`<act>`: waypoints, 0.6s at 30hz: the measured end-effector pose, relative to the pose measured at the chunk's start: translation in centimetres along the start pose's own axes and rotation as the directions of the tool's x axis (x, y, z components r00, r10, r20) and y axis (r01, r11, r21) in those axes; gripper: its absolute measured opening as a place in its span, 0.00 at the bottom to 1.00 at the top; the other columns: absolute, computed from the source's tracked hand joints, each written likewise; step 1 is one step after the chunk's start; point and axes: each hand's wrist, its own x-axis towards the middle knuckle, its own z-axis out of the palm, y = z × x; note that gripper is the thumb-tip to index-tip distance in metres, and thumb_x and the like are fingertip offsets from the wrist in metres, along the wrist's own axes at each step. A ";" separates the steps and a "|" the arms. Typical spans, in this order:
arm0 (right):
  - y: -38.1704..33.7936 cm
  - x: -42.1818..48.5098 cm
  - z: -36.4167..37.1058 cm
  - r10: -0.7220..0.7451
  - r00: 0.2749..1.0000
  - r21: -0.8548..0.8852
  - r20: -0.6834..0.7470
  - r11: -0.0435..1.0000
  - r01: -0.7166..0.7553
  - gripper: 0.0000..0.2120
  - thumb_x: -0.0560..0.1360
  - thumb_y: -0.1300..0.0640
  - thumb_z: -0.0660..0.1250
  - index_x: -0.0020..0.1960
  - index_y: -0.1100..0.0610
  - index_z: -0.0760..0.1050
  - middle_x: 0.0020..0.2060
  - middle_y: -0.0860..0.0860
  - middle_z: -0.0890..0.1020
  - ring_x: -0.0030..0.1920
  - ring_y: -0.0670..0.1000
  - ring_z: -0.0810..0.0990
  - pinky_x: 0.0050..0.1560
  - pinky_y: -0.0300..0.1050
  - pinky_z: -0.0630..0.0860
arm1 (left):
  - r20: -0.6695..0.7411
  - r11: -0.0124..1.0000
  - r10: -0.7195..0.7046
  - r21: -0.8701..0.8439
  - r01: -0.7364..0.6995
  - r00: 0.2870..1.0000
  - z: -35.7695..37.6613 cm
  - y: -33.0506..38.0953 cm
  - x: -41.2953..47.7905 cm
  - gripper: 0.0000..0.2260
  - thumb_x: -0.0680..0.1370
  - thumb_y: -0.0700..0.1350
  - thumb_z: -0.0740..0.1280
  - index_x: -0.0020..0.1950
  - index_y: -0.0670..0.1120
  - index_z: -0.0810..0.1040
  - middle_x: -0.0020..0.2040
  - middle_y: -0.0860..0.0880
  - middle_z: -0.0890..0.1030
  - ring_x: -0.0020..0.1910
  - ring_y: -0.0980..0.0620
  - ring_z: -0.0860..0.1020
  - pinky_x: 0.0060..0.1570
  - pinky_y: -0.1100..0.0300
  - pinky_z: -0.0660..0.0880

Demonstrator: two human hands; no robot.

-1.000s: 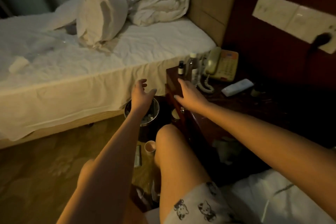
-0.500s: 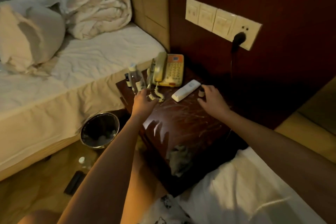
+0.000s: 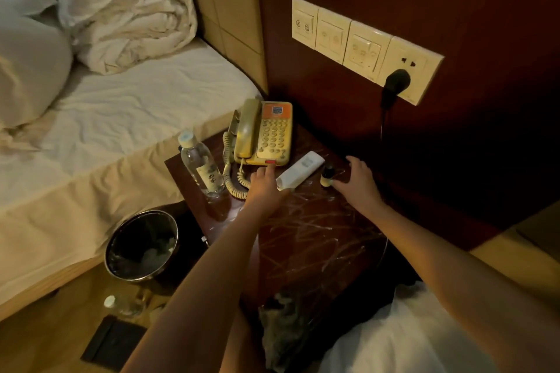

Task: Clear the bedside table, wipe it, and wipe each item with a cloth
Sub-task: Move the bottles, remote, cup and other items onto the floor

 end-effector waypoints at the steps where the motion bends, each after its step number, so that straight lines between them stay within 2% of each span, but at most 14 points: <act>1: 0.2 0.5 0.4 0.002 1.000 0.006 -0.011 1.000 -0.002 0.36 0.72 0.51 0.72 0.74 0.59 0.59 0.69 0.57 0.68 0.70 0.56 0.65 0.69 0.51 0.65 | 0.023 1.000 -0.008 0.030 0.007 1.000 0.3 -0.1 0.4 0.37 0.76 0.53 0.70 0.78 0.42 0.55 0.72 0.40 0.63 0.71 0.39 0.61 0.69 0.47 0.61; 4: 1.0 1.2 1.3 0.057 0.996 0.068 -0.068 0.996 -0.052 0.30 0.72 0.52 0.73 0.70 0.59 0.66 0.63 0.56 0.73 0.65 0.55 0.71 0.65 0.50 0.70 | 0.038 0.997 -0.035 0.072 0.032 0.999 1.2 -0.5 1.5 0.38 0.76 0.55 0.69 0.78 0.42 0.55 0.72 0.40 0.63 0.71 0.40 0.61 0.69 0.47 0.62; 8: 2.0 1.3 1.8 0.083 0.993 0.100 -0.079 0.992 -0.075 0.21 0.73 0.53 0.71 0.63 0.57 0.72 0.59 0.56 0.74 0.58 0.54 0.76 0.58 0.45 0.73 | 0.012 0.998 0.000 0.057 -0.001 1.000 2.1 -1.0 2.2 0.30 0.75 0.55 0.70 0.73 0.44 0.66 0.67 0.43 0.69 0.66 0.42 0.65 0.64 0.48 0.67; 13: 1.9 1.4 1.9 -0.009 1.000 0.104 -0.011 0.995 0.010 0.24 0.72 0.51 0.73 0.65 0.54 0.72 0.62 0.55 0.70 0.63 0.53 0.71 0.64 0.46 0.68 | -0.029 0.998 0.024 0.062 -0.022 0.999 3.1 -1.7 3.0 0.28 0.74 0.54 0.71 0.69 0.44 0.71 0.63 0.43 0.71 0.63 0.43 0.67 0.62 0.49 0.69; 18: 0.8 1.2 2.9 -0.047 0.999 0.103 0.018 0.994 0.045 0.23 0.72 0.53 0.73 0.64 0.55 0.74 0.59 0.54 0.72 0.65 0.53 0.69 0.66 0.46 0.65 | -0.030 0.995 0.007 0.096 -0.004 1.000 3.2 -1.6 3.1 0.26 0.74 0.54 0.70 0.68 0.42 0.73 0.61 0.42 0.72 0.62 0.42 0.69 0.60 0.48 0.70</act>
